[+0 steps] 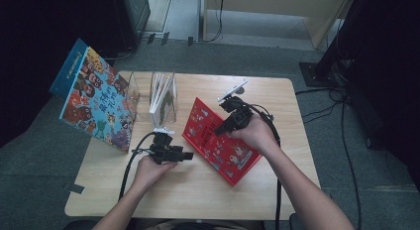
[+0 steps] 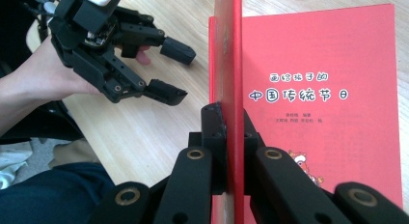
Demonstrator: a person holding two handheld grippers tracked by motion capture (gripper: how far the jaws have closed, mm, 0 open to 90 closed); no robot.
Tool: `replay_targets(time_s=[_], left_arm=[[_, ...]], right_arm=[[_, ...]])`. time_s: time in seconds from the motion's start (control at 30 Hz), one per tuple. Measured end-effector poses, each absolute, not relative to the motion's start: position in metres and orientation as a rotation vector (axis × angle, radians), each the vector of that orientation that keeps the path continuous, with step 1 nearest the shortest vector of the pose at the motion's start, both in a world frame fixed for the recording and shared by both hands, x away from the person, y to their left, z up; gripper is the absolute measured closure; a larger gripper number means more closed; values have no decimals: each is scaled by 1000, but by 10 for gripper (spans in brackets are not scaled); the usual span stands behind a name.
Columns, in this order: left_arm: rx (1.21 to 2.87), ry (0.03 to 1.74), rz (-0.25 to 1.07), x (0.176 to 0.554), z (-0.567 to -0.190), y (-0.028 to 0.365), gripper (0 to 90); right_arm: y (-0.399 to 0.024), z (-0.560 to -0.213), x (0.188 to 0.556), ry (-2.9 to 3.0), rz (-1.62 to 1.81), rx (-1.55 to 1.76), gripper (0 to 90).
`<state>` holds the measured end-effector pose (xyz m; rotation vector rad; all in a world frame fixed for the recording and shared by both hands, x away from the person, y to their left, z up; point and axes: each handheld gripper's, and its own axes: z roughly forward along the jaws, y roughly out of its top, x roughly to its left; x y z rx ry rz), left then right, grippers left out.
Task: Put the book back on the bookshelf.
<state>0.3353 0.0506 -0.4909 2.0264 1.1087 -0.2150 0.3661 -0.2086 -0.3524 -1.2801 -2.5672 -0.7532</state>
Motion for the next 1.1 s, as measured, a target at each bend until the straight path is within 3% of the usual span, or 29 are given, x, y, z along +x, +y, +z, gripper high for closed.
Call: replay_targets(time_s=[0.47, 0.97, 1.1], left_arm=[[1992, 1102, -315, 342, -486, 43, 271], [1986, 1111, -299, 347, -484, 44, 229], [1983, 1105, -291, 348, -483, 46, 146]], right_arm=[[-209, -351, 355, -2504, -820, -1217, 880], [-214, -363, 348, -2509, -865, -1112, 860], [-216, -364, 346, -2507, -869, -1094, 861]])
